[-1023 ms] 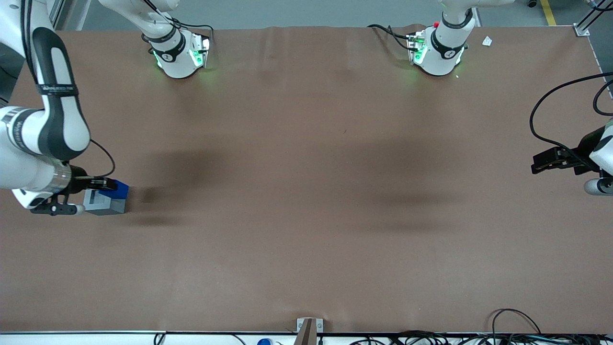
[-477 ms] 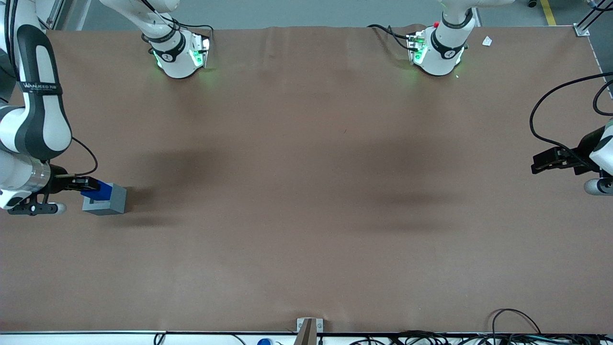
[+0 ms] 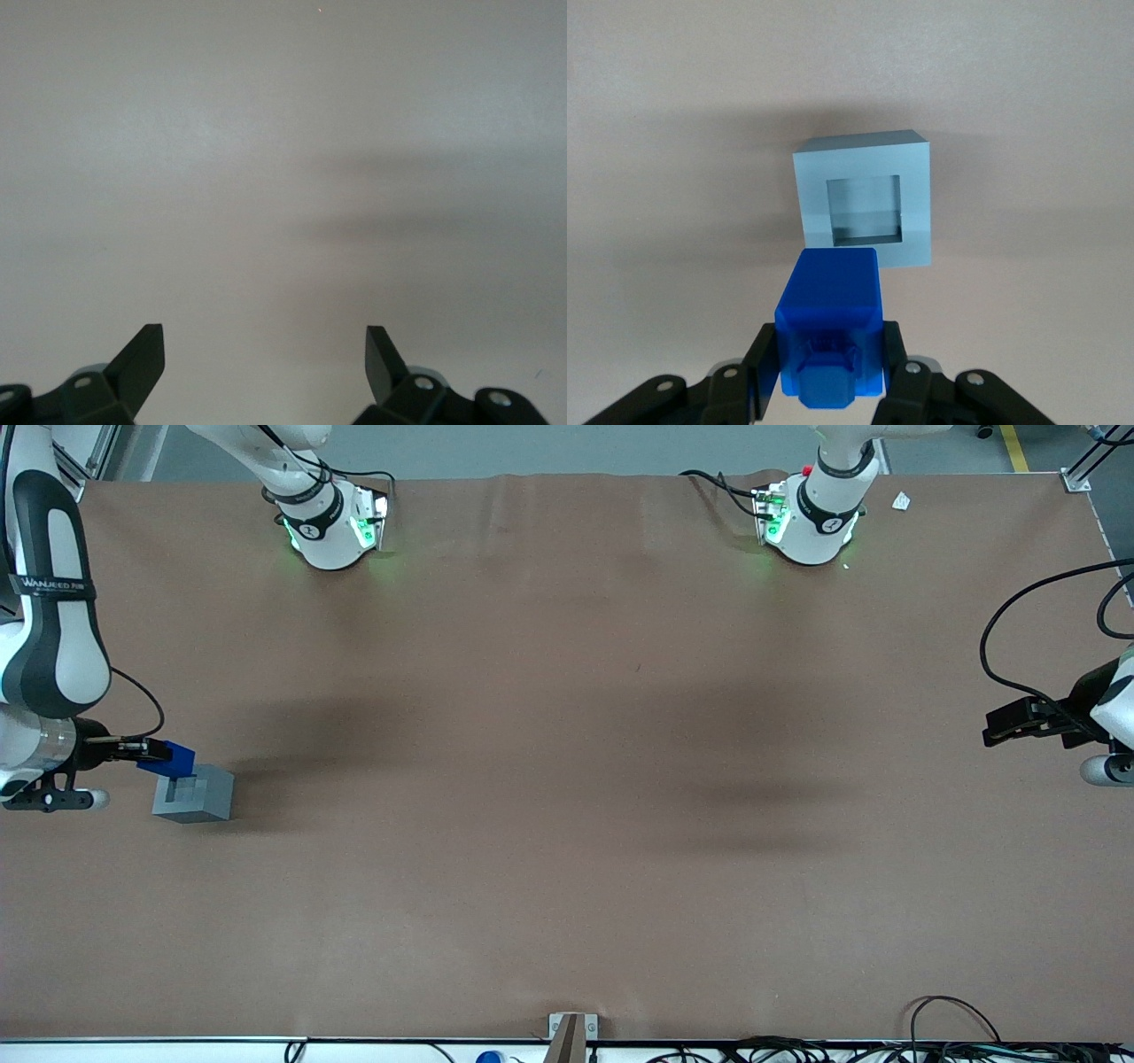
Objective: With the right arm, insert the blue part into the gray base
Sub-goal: 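Lower the blue block into the gray base's square opening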
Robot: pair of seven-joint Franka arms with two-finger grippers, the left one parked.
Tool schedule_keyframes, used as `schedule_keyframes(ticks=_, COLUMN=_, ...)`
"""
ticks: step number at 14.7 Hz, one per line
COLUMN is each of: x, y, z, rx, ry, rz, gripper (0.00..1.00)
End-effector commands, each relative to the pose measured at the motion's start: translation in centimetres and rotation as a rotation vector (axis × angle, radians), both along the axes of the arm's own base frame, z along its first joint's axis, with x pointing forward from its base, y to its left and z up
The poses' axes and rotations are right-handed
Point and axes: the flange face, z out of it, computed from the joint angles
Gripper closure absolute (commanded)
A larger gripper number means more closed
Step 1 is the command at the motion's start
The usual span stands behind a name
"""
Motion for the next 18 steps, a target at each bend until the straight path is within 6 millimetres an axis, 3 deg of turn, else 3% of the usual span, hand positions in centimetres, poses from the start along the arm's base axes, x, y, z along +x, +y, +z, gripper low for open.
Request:
schedule_keyframes(ticks=1, x=0.5, y=-0.6, z=0.7, rx=-0.008, ry=-0.016, rz=0.011, gripper=0.93)
schedule_keyframes(ticks=8, x=2.1, y=-1.2, z=-0.3, rx=-0.011, ry=-0.02, rz=0.007, gripper=0.93)
schedule_keyframes(ticks=14, x=2.6, y=-1.7, z=-3.7, rx=-0.01, ry=-0.016, rz=0.0, gripper=0.93)
schedule_keyframes(ticks=18, x=3.2, y=-1.3, z=-4.4, rx=-0.02, ry=-0.035, rz=0.011, gripper=0.93)
